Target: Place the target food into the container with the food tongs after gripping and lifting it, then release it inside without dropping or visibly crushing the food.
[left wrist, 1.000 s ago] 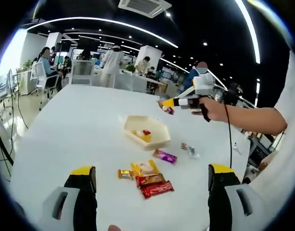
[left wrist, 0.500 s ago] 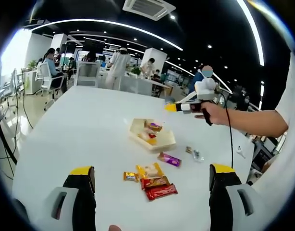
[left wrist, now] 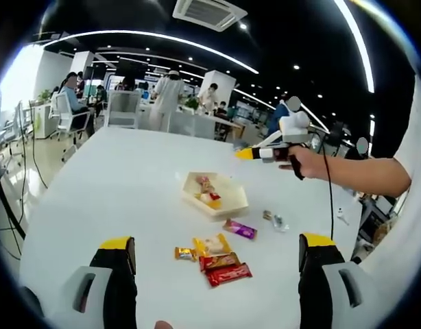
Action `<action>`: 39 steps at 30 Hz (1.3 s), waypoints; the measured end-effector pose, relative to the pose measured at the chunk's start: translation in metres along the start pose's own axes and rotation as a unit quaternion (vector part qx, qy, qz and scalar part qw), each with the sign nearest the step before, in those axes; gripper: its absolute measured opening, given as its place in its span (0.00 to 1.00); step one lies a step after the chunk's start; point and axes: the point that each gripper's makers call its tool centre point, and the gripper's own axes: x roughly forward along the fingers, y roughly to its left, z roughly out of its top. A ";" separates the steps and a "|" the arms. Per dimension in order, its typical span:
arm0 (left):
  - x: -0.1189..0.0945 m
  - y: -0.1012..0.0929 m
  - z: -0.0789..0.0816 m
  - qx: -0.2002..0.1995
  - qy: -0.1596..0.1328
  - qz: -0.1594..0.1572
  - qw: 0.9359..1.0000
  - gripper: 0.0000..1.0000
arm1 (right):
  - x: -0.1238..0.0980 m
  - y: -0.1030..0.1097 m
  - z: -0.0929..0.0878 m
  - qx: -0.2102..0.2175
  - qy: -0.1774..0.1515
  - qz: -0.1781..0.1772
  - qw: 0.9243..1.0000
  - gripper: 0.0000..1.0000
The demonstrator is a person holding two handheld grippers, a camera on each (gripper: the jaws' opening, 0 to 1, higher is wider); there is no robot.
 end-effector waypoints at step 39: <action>0.011 -0.071 0.002 0.067 0.004 -0.104 0.992 0.99 | -0.136 0.033 -0.053 0.060 -0.033 -0.047 0.997 0.27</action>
